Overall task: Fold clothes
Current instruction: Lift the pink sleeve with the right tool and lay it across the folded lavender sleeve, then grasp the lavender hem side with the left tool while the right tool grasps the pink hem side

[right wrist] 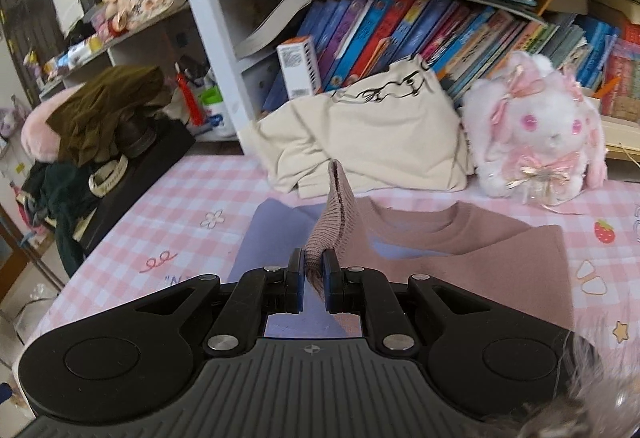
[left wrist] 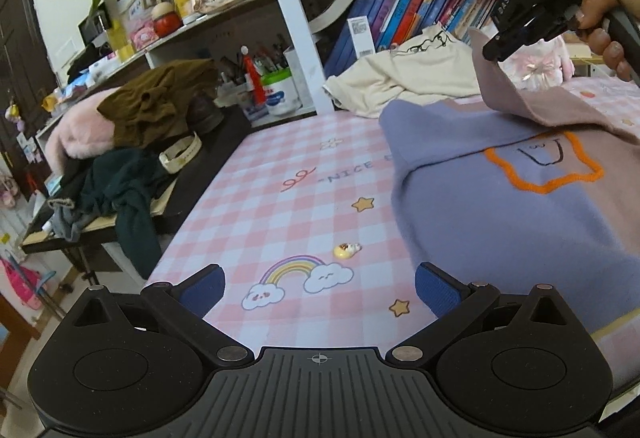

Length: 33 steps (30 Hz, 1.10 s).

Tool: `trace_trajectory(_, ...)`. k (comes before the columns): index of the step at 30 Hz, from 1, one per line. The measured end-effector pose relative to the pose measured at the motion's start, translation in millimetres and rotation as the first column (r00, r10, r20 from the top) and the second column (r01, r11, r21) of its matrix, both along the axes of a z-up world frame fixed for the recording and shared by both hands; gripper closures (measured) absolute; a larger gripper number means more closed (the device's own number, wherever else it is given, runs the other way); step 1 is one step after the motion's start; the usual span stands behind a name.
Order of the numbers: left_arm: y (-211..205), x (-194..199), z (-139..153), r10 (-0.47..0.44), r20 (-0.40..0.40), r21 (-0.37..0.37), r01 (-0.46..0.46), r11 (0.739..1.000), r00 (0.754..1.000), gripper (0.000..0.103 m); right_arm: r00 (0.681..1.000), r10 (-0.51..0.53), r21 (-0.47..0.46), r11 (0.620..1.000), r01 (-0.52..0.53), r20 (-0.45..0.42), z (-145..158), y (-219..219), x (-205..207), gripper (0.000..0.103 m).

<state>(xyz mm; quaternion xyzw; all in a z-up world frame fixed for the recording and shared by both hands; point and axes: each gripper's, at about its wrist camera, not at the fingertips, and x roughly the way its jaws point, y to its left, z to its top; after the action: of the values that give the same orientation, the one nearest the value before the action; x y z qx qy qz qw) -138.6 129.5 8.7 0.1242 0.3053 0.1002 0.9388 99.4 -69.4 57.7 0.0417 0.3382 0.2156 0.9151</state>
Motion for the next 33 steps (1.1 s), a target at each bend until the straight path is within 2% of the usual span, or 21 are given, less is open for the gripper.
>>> trace_trajectory(8,-0.9,-1.6,-1.1,0.007,-0.005,0.017,-0.007,1.000,1.000,0.001,0.999,0.024,-0.024,0.999,-0.025,-0.038,-13.8,12.7,6.3,0.092)
trace_trajectory(11,-1.8,-0.1,-1.2,0.007,-0.007,0.018,-0.007,1.000,1.000,0.001,0.999,0.036,-0.005,0.999,-0.036,-0.041,-14.3,13.0,3.9,0.081)
trace_trajectory(12,-2.6,0.9,-1.2,0.003,-0.006,0.018,-0.003,1.000,1.000,0.001,0.998,0.041,0.006,0.999,-0.041,-0.037,-13.3,12.1,2.3,0.073)
trace_trajectory(14,-4.8,3.1,-1.1,-0.008,-0.006,0.015,0.008,1.000,1.000,0.001,0.999,0.045,0.013,0.999,-0.045,-0.026,-11.1,10.0,-1.7,0.066)
trace_trajectory(22,-24.3,16.4,-5.1,-0.110,-0.012,0.019,0.111,0.994,0.994,0.001,0.999,0.003,0.003,1.000,-0.003,-0.033,-10.9,-19.6,-23.9,0.063)
trace_trajectory(26,-33.8,27.9,-13.5,-0.136,-0.064,0.020,0.137,0.990,0.989,0.001,0.998,-0.031,-0.013,0.999,0.030,-0.049,-17.8,-39.8,-46.8,0.059)
trace_trajectory(33,-39.7,43.0,-26.9,-0.182,-0.152,-0.063,0.174,0.983,0.971,0.001,0.986,-0.108,-0.049,0.994,0.102,-0.129,-46.8,-81.0,-102.7,0.059)
